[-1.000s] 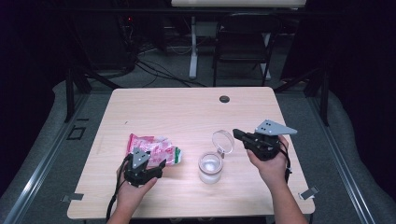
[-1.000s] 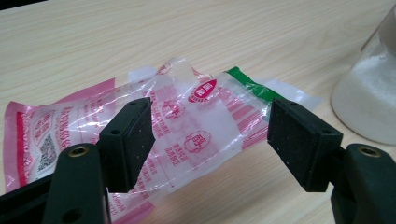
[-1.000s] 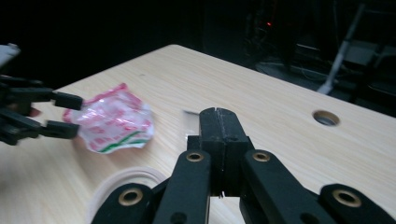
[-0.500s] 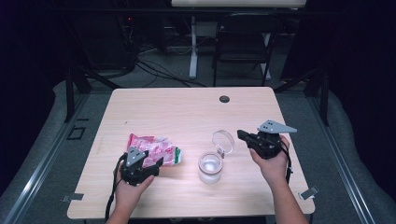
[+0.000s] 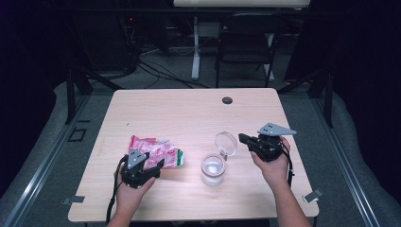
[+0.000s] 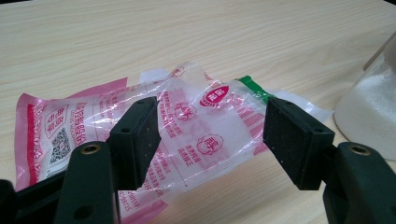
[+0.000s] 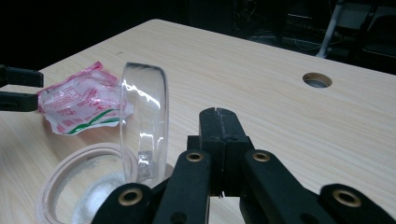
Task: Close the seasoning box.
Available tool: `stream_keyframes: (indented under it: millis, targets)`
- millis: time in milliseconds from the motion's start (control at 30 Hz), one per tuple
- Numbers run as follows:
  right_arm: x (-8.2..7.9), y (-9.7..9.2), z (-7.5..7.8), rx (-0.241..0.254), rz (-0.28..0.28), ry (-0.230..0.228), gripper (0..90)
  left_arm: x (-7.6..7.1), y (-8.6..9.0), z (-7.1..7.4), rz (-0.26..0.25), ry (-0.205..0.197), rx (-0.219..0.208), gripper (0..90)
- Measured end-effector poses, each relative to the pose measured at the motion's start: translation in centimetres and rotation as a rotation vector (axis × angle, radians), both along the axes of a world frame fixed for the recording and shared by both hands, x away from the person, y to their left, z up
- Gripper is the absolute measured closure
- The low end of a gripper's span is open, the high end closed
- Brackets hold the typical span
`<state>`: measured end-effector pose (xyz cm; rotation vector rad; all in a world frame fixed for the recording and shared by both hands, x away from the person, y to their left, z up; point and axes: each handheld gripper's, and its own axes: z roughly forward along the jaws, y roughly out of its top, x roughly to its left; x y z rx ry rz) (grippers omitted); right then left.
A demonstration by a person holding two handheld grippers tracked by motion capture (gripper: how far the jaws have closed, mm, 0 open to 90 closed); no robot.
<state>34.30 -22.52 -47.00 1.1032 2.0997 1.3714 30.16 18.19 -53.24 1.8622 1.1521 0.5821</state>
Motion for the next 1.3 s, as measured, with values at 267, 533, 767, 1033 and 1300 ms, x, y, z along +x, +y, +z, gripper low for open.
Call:
stream_keyframes:
  millis: [267,533,767,1033,1300]
  targets:
    - [0.2,0.3,-0.5,-0.013,0.003,0.015,90.0,0.0,-0.1,-0.1,0.003,0.004,0.007,37.3]
    - [0.3,0.8,-0.9,-0.026,0.015,0.023,90.0,0.0,-0.1,-0.1,0.000,0.002,0.009,37.4]
    - [0.2,1.3,-1.1,-0.036,0.026,0.024,90.0,0.0,-0.2,-0.1,0.000,0.003,0.010,37.4]
    - [0.3,1.6,-1.2,-0.040,0.034,0.027,90.0,0.0,-0.2,-0.1,-0.005,0.005,0.015,37.4]
    - [0.2,1.7,-1.2,-0.046,0.036,0.027,90.0,0.0,-0.2,-0.1,-0.004,0.004,0.015,37.4]
